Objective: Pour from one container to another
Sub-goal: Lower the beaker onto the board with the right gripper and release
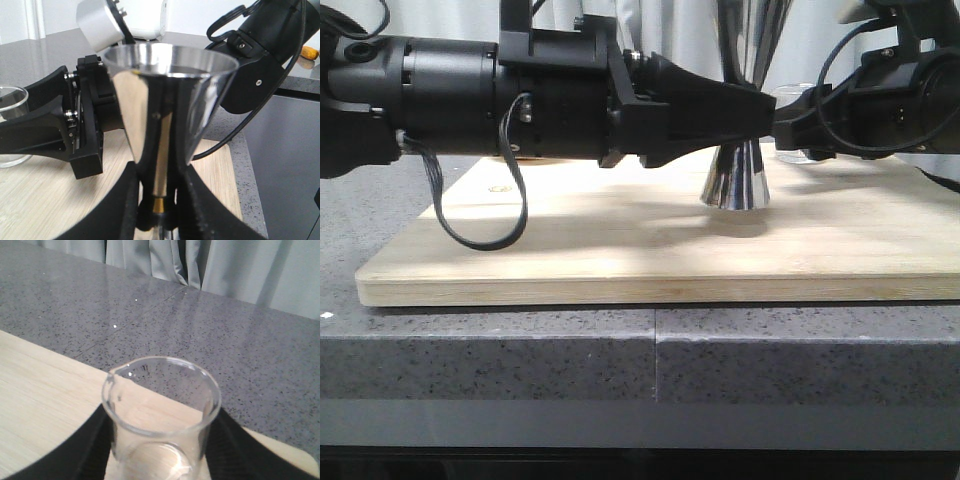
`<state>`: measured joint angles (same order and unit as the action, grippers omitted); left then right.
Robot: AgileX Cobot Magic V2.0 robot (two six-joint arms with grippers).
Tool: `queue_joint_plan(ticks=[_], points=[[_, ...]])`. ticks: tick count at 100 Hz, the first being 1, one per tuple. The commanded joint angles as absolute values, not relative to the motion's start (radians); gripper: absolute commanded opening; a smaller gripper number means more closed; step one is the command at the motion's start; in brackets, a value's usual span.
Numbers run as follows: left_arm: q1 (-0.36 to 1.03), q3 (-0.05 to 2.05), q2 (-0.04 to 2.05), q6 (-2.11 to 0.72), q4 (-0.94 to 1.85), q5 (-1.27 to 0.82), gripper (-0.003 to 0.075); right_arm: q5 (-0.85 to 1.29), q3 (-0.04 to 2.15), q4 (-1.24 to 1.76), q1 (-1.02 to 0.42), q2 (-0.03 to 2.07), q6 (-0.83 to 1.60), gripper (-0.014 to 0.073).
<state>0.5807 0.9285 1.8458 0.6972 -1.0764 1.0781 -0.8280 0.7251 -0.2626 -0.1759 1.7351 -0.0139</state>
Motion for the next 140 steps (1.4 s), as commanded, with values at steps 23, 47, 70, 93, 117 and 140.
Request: queue_joint_plan(ticks=[23,47,70,93,117,140], points=[[0.581,0.958,1.789,0.707,-1.028,1.160,-0.0021,-0.885,0.743,-0.259,-0.171,1.711,-0.017,0.0150],[0.581,0.958,1.789,0.707,-1.028,1.160,-0.0021,-0.885,0.743,-0.259,-0.171,1.711,-0.017,0.0154],[0.581,0.958,1.789,0.707,-1.028,1.160,-0.0021,-0.885,0.743,-0.261,-0.171,1.711,-0.017,0.0262],[0.581,0.958,1.789,0.707,-1.028,1.160,-0.0021,-0.900,0.743,-0.259,-0.171,1.711,-0.017,0.0423],[0.581,0.958,1.789,0.707,-1.026,1.160,-0.0021,-0.935,0.743,-0.226,-0.171,1.711,-0.017,0.0497],[0.581,0.958,1.789,0.707,-1.026,1.160,-0.0021,-0.948,0.743,-0.220,-0.171,1.686,-0.017,0.0497]])
